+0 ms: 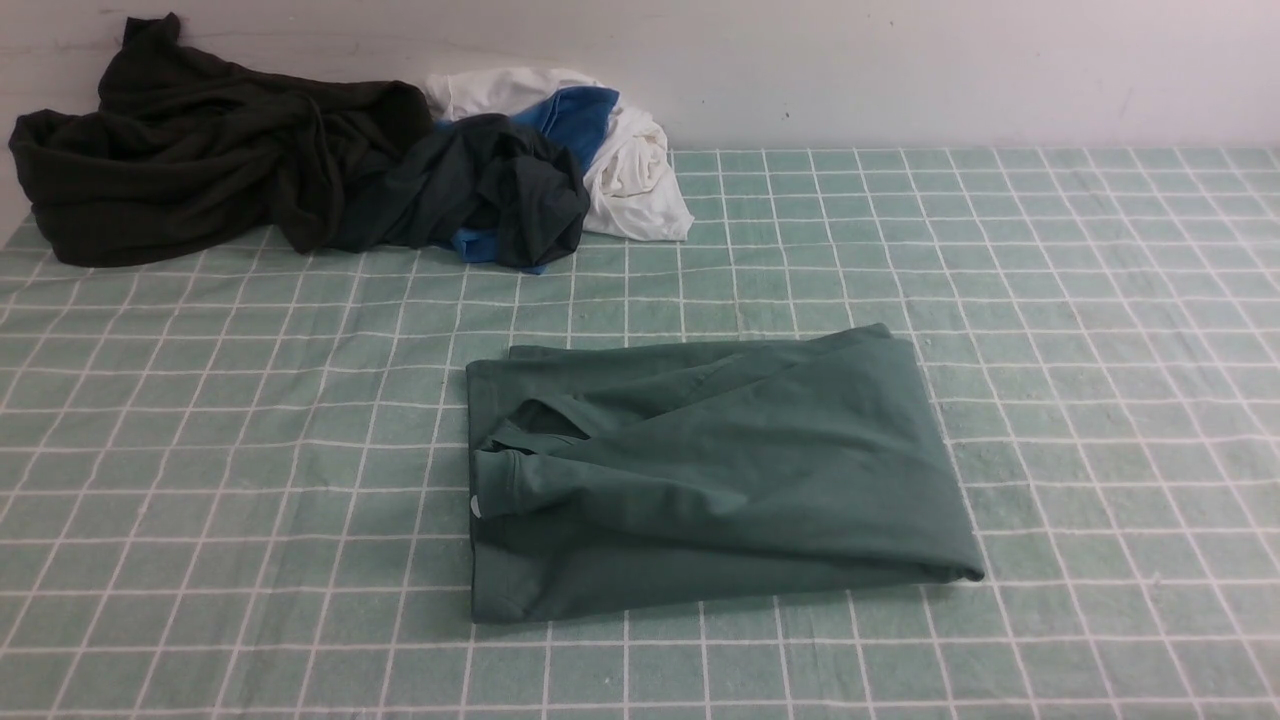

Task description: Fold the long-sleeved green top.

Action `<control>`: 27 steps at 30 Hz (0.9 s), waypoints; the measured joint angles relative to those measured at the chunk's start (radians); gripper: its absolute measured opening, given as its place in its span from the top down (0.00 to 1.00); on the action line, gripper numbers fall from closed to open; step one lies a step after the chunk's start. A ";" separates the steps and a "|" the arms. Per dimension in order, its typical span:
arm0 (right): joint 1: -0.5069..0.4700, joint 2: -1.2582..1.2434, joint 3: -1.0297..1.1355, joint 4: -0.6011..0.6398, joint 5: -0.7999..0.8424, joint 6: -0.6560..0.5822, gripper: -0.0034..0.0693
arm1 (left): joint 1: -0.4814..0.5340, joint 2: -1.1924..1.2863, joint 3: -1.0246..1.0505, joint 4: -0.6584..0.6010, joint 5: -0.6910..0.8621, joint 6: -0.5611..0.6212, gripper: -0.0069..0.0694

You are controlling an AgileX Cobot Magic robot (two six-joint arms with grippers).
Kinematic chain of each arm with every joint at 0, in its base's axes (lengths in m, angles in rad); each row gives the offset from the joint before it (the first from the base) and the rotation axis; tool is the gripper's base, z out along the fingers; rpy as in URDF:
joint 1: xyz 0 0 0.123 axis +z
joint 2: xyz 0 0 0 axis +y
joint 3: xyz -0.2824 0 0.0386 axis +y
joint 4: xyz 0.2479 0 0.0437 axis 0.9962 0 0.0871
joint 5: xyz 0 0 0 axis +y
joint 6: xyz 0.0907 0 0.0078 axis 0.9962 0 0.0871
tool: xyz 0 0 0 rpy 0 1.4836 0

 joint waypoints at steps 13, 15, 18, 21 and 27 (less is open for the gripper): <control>0.000 0.000 0.000 0.000 0.000 0.000 0.97 | 0.000 0.000 0.000 0.000 0.000 0.000 0.91; 0.000 0.000 0.000 0.000 0.000 0.000 0.97 | 0.000 0.000 0.000 0.000 0.000 0.000 0.91; 0.000 0.000 0.000 0.000 0.000 0.000 0.97 | 0.000 0.000 0.000 0.000 0.000 0.000 0.91; 0.000 0.000 0.000 0.000 0.000 0.000 0.97 | 0.000 0.000 0.000 0.000 0.000 0.000 0.91; 0.000 0.000 0.000 0.000 0.000 0.000 0.97 | 0.000 0.000 0.018 0.043 -0.023 0.000 0.91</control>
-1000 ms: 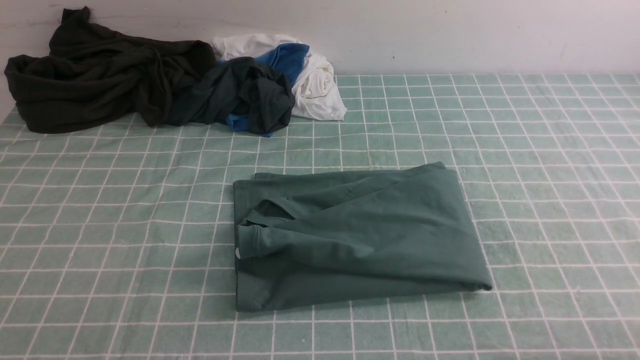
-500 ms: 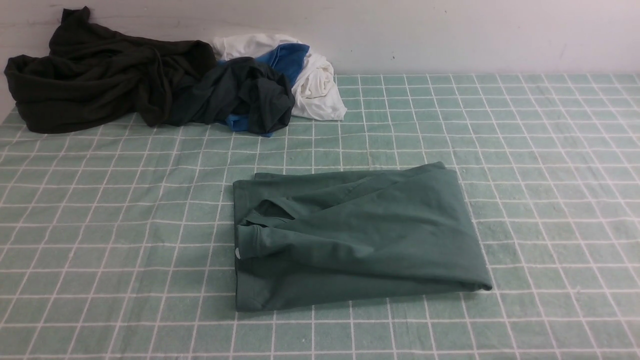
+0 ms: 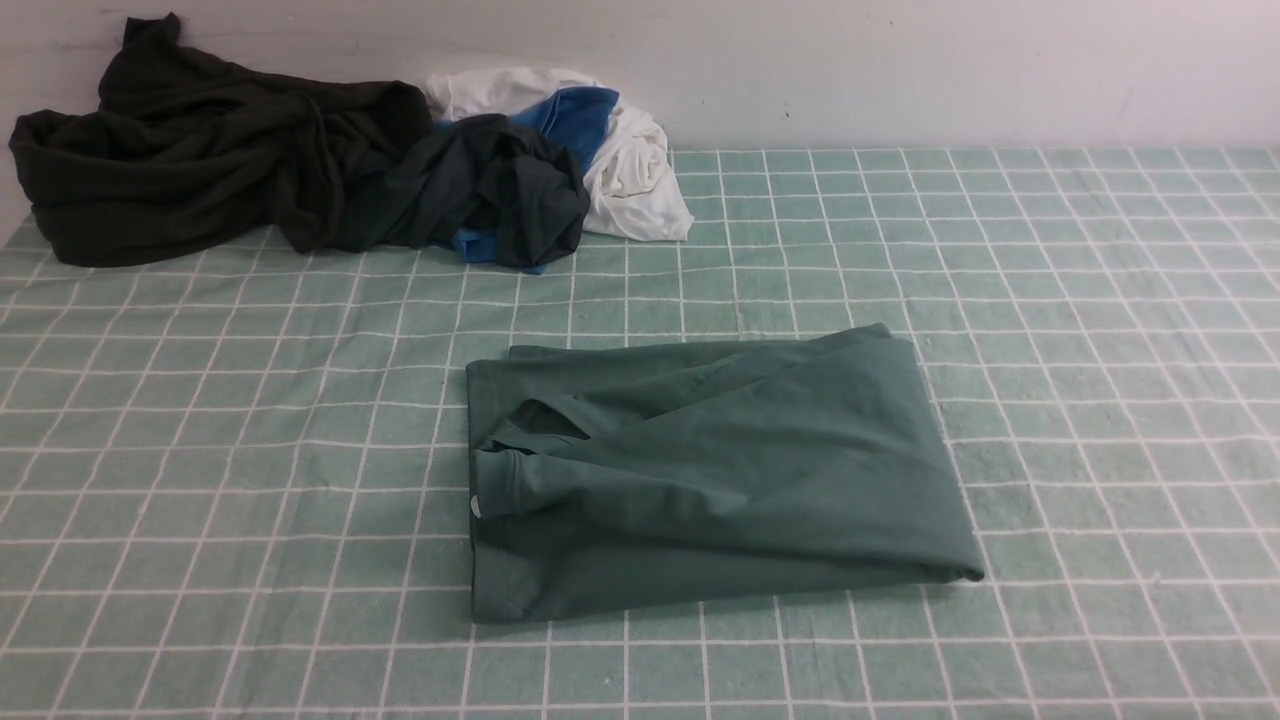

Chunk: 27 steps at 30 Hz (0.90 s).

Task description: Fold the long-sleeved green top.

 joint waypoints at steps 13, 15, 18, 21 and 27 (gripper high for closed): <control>0.000 0.000 0.000 0.000 0.001 0.000 0.97 | 0.059 -0.019 0.209 -0.155 -0.482 0.000 0.91; 0.000 0.000 0.000 0.000 0.001 0.000 0.97 | 0.150 -0.052 0.316 -0.252 -0.631 0.024 0.91; 0.000 0.000 0.000 0.000 0.001 0.000 0.97 | 0.266 -0.092 0.398 -0.320 -0.702 0.038 0.91; 0.000 0.000 0.000 0.000 0.001 0.007 0.97 | 0.356 -0.118 0.443 -0.323 -0.709 0.040 0.91; 0.000 0.000 0.000 0.000 0.004 0.012 0.97 | 0.417 -0.121 0.521 -0.314 -0.676 0.042 0.91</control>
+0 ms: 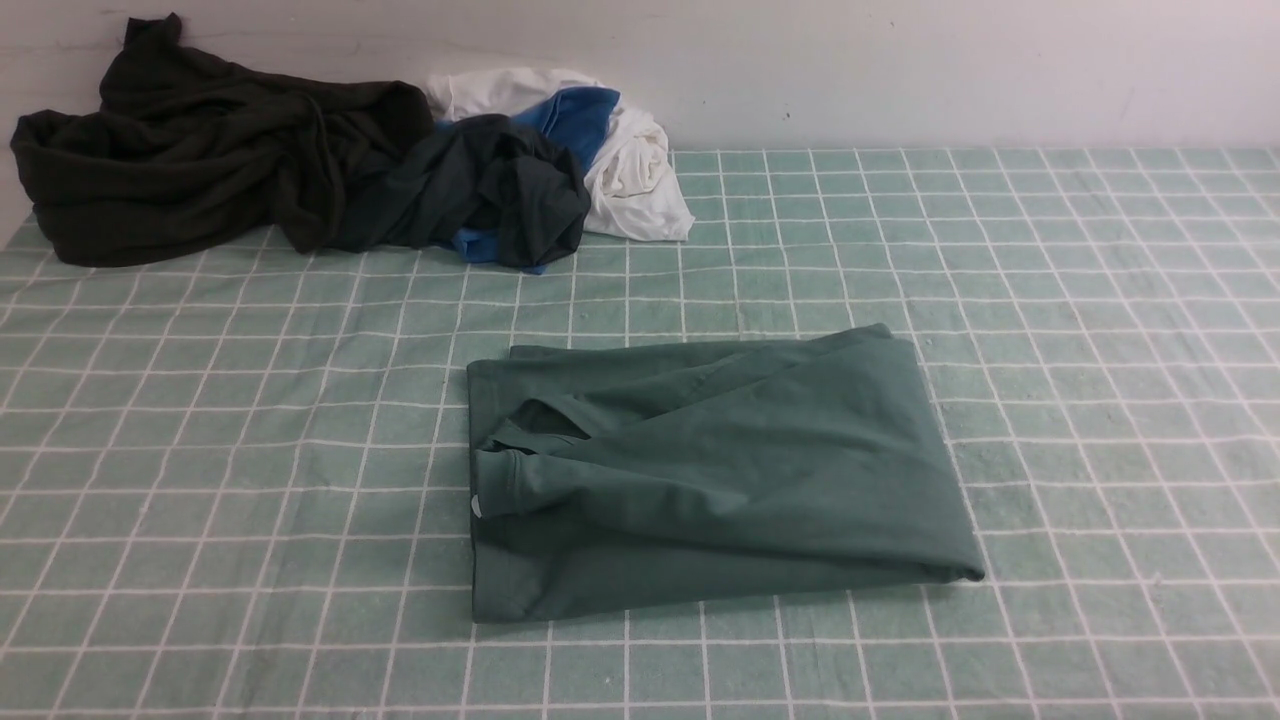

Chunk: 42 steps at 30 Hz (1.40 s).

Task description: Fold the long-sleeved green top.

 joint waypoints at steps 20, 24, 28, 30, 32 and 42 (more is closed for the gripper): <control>0.000 0.000 -0.001 0.000 0.002 0.004 0.97 | -0.082 0.000 0.000 0.025 0.070 0.001 0.91; 0.000 0.000 -0.001 0.000 0.002 0.004 0.97 | -0.082 0.000 0.000 0.025 0.070 0.001 0.91; 0.000 0.000 -0.001 0.000 0.002 0.004 0.97 | -0.082 0.000 0.000 0.025 0.070 0.001 0.91; 0.000 0.000 -0.001 0.000 0.002 0.004 0.97 | -0.082 0.000 0.000 0.025 0.070 0.001 0.91; 0.000 0.000 -0.001 0.000 0.002 0.004 0.97 | -0.082 0.000 0.000 0.025 0.070 0.001 0.91; 0.000 0.000 -0.001 0.000 0.002 0.004 0.97 | -0.082 0.000 0.000 0.025 0.070 0.000 0.91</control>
